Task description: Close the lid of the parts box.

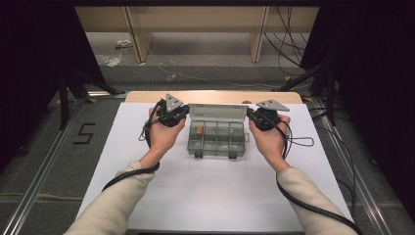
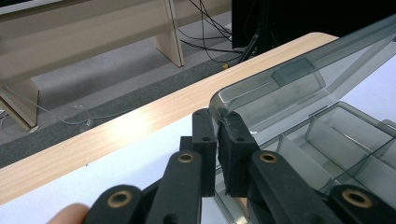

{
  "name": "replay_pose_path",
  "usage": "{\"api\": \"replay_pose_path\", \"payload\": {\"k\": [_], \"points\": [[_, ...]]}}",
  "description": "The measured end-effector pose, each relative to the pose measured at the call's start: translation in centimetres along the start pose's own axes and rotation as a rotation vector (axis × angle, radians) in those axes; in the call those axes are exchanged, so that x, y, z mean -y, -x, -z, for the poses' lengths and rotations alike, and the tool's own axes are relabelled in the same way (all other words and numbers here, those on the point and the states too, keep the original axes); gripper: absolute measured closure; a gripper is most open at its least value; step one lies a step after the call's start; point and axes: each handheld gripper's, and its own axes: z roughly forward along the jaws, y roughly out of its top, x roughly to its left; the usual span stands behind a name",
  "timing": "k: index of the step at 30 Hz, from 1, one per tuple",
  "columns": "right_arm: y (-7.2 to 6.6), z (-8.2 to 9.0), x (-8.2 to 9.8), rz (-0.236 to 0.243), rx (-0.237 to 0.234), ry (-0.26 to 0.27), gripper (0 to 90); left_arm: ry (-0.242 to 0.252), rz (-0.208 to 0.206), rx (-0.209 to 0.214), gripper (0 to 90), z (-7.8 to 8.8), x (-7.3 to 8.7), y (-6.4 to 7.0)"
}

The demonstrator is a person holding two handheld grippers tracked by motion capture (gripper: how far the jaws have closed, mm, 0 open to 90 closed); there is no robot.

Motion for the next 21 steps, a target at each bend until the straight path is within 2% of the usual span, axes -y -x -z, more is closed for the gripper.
{"api": "replay_pose_path", "payload": {"k": [7, 18, 21], "points": [[-0.2, 0.4, 0.3, 0.011, -0.006, -0.006, 87.7, -0.001, -0.019, 0.0, 85.1, 0.3, 0.4, 0.2], [-0.3, 1.1, 1.1, 0.023, -0.023, -0.011, 87.8, -0.013, -0.072, 0.008, 84.6, 0.9, 0.9, 0.4], [-0.4, 1.2, 1.2, 0.025, -0.025, -0.01, 87.9, -0.014, -0.072, 0.012, 84.4, 1.0, 1.1, 0.4]]}}
